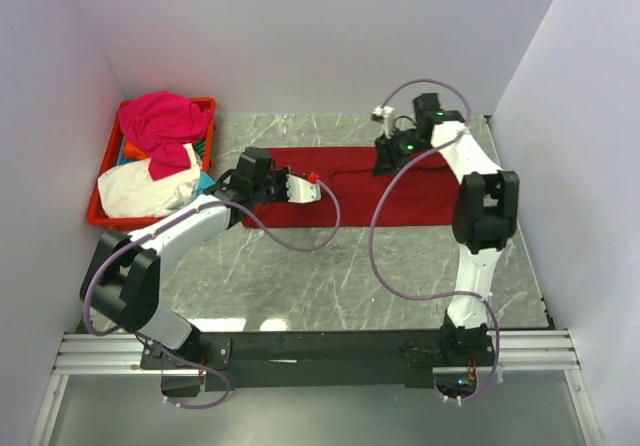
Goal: Fold and stack the t-shirts
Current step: Fold the tshirt
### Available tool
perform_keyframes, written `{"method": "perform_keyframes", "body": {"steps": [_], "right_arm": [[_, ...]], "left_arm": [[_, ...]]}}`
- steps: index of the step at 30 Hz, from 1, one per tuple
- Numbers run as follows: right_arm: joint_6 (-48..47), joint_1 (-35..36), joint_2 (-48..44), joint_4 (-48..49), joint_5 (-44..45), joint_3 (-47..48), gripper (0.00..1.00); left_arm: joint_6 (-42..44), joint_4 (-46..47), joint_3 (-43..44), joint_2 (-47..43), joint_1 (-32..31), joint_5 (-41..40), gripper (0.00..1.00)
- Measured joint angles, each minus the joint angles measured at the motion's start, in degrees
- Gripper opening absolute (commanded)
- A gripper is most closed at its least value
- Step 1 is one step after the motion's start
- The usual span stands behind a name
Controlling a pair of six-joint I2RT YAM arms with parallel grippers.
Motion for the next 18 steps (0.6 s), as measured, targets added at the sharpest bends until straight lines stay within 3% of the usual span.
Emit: {"method": "perform_keyframes", "body": {"steps": [3, 9, 18], "right_arm": [[5.3, 3.7, 3.3, -0.2, -0.1, 2.9, 0.50], [24.4, 10.4, 11.4, 4.1, 0.8, 12.0, 0.52], [40.5, 13.3, 17.7, 9.8, 3.3, 16.8, 0.56]], "left_arm": [[-1.3, -0.5, -2.3, -2.2, 0.0, 1.1, 0.00], [-3.2, -1.2, -4.4, -2.2, 0.0, 1.9, 0.00], [-3.4, -1.7, -4.5, -2.2, 0.0, 2.0, 0.00]]}}
